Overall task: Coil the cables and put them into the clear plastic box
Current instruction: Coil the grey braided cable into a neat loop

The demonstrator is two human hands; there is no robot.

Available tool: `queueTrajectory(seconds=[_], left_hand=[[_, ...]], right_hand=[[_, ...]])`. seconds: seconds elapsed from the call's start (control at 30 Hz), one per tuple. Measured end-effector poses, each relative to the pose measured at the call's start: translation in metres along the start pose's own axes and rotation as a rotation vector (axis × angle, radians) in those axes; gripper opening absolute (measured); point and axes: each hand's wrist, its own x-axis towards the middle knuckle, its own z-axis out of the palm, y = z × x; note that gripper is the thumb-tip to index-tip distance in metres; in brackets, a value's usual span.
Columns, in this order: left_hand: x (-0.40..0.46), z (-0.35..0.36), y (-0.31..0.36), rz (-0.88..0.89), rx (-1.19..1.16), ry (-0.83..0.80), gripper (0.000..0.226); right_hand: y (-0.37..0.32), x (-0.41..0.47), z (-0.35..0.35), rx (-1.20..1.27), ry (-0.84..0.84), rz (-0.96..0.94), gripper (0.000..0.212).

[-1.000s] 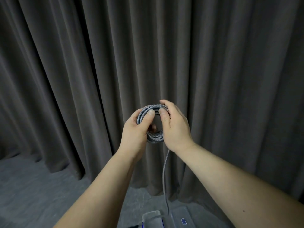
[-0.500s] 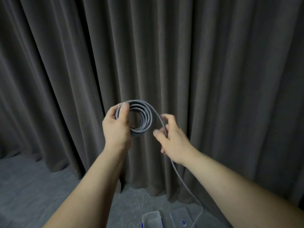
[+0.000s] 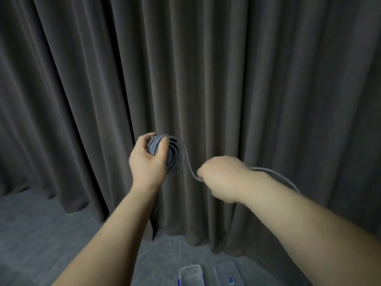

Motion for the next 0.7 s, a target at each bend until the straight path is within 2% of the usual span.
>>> queueTrajectory(seconds=[0.1,0.17,0.23,0.33,0.4,0.47,0.57,0.63,0.7], left_hand=[[-0.009,0.006,-0.003,-0.025,0.023,-0.068,0.024],[-0.011,0.008,-0.005,-0.074,-0.001,-0.1,0.021],[-0.012,0.008,-0.005,-0.164,-0.082,-0.15,0.018],[-0.013,0.01,0.001,-0.268,-0.233,-0.239,0.014],[-0.014,0.011,0.004,-0.295,-0.319,-0.277,0.011],[-0.015,0.012,0.003,-0.338,-0.379,-0.288,0.011],[-0.017,0.014,0.0,-0.398,-0.442,-0.312,0.014],[-0.017,0.016,0.0,-0.391,-0.438,-0.323,0.015],[-0.017,0.017,0.002,-0.371,-0.415,-0.332,0.017]], right_hand=[[-0.004,0.011,-0.005,0.06,0.023,-0.226,0.025],[-0.002,0.019,-0.011,0.17,0.136,-0.343,0.03],[0.004,0.022,-0.011,0.358,0.318,-0.397,0.026],[0.012,0.027,0.005,0.619,0.657,-0.319,0.009],[0.016,0.03,0.017,0.664,0.773,-0.245,0.014],[0.018,0.031,0.024,0.637,0.747,-0.2,0.023],[0.019,0.029,0.023,0.653,0.694,-0.192,0.021],[0.021,0.029,0.021,0.818,0.72,-0.076,0.009],[0.023,0.03,0.022,0.945,0.758,0.043,0.017]])
